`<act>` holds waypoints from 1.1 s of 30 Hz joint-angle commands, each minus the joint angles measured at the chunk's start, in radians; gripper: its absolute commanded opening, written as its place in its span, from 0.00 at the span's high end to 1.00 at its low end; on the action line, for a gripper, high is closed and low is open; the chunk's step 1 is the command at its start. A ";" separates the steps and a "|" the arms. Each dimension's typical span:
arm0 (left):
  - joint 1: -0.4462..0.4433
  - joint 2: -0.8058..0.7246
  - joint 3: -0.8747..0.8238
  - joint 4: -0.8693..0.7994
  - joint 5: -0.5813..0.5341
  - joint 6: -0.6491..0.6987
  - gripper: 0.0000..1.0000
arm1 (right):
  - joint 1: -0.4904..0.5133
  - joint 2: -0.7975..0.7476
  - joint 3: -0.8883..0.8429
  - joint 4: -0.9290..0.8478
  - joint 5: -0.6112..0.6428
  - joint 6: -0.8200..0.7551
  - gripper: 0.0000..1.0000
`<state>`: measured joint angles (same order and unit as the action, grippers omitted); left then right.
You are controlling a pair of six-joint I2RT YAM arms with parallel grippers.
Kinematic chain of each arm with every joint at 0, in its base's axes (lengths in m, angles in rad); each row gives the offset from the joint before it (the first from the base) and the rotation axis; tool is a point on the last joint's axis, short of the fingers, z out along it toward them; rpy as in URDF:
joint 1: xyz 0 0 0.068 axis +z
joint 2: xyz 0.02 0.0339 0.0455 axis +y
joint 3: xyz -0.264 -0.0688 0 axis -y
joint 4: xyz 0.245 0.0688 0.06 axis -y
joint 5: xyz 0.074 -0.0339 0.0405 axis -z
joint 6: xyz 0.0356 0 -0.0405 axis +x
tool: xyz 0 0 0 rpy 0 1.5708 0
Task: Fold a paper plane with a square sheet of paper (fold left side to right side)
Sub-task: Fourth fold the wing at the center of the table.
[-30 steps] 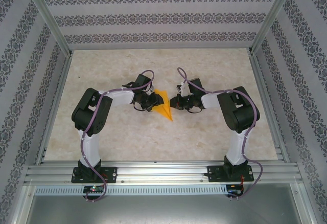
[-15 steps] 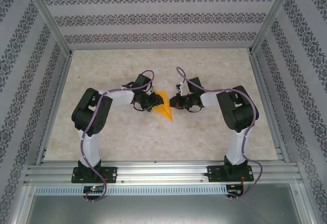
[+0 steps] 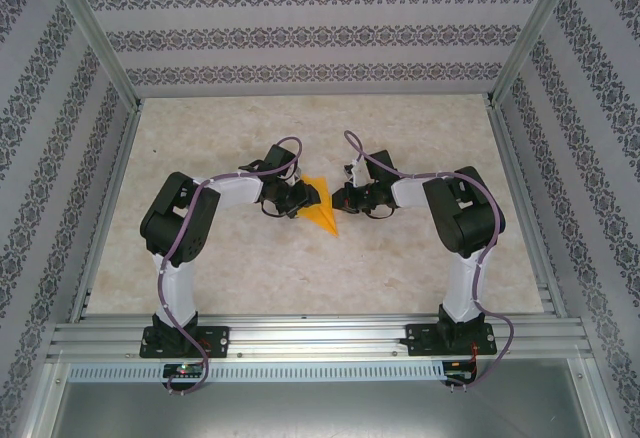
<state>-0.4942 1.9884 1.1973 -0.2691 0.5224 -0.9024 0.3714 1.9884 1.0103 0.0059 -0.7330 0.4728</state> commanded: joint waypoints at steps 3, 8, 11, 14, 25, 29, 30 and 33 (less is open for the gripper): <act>-0.018 0.035 -0.013 -0.032 -0.034 0.025 0.59 | 0.017 0.021 0.014 -0.041 0.051 -0.040 1.00; -0.017 -0.004 0.014 -0.049 -0.018 0.038 0.59 | 0.028 0.029 0.018 -0.089 0.074 -0.059 1.00; -0.017 -0.031 0.051 -0.088 -0.014 0.060 0.58 | 0.029 0.039 0.027 -0.118 0.085 -0.066 1.00; -0.012 -0.055 0.078 -0.109 0.007 0.069 0.58 | 0.029 0.051 0.035 -0.133 0.087 -0.066 1.00; -0.003 -0.006 0.168 -0.115 0.051 0.073 0.71 | 0.031 0.063 0.044 -0.147 0.086 -0.071 1.00; -0.001 0.047 0.200 -0.090 0.070 0.059 0.73 | 0.034 0.064 0.047 -0.155 0.090 -0.075 1.00; 0.001 0.056 0.207 -0.088 0.072 0.060 0.73 | 0.034 0.063 0.047 -0.156 0.092 -0.077 1.00; 0.002 0.087 0.227 -0.088 0.076 0.062 0.73 | 0.035 0.064 0.048 -0.160 0.093 -0.079 1.00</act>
<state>-0.4980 2.0418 1.3914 -0.3725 0.5743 -0.8436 0.3870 2.0018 1.0634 -0.0986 -0.7071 0.4232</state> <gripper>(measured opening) 0.267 0.048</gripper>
